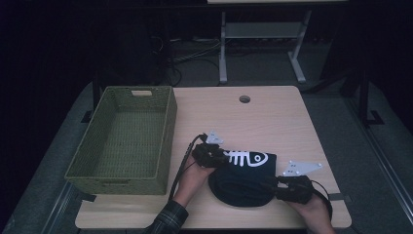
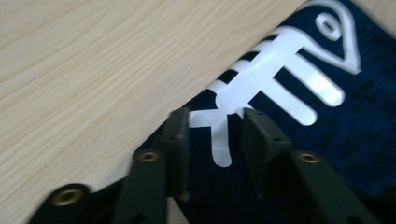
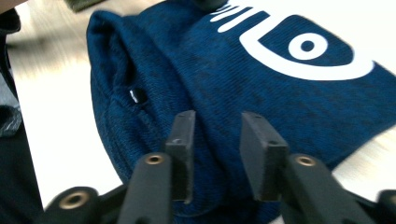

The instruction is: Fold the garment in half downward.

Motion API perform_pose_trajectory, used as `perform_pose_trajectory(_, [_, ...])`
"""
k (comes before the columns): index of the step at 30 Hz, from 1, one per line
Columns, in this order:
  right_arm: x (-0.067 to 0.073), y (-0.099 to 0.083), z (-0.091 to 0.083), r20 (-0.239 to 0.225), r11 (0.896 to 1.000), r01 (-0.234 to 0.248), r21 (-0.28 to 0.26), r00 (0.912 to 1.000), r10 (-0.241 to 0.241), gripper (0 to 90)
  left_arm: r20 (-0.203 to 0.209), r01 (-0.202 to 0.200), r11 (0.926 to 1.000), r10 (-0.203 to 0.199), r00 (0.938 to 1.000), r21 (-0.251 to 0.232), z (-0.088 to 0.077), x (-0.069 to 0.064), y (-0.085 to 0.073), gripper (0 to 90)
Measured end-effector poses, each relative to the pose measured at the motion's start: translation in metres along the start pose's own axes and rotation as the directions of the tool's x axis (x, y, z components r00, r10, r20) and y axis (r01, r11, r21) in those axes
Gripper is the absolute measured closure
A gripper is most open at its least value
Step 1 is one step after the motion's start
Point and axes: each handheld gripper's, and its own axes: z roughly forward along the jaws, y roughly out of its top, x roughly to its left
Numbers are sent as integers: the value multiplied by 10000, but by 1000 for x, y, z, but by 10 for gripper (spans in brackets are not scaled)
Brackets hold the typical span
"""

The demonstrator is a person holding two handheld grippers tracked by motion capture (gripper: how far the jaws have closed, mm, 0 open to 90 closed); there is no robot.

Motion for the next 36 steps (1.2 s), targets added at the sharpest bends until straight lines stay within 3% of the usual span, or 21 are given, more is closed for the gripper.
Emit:
perform_pose_trajectory(3, [-4,-2,-6,409,9998,-114,-155,9991,120,539,65,212,9995,-211,9998,-217,-6,-1,0,449])
perform_pose_trajectory(11, [-17,-9,-27,1318,9974,-322,-646,9904,405,390,-23,613,9963,-616,9981,-608,-23,-2,-5,264])
perform_pose_trajectory(15, [-24,-15,-36,1703,9956,-505,-788,9834,634,329,-46,652,9968,-655,9978,-459,-27,-2,-10,203])
perform_pose_trajectory(23, [-35,-33,-42,2299,9938,-1008,-466,9671,1088,155,-104,725,9968,-729,9973,-333,-31,-1,-19,171])
perform_pose_trajectory(30, [-43,-45,-32,2751,9898,-1421,70,9519,1347,109,-57,951,9949,-954,9954,-320,-28,2,-25,163])
perform_pose_trajectory(36, [-44,-50,-19,2878,9877,-1447,598,9499,1217,27,-40,924,9957,-924,9957,-12,-21,1,-30,161])
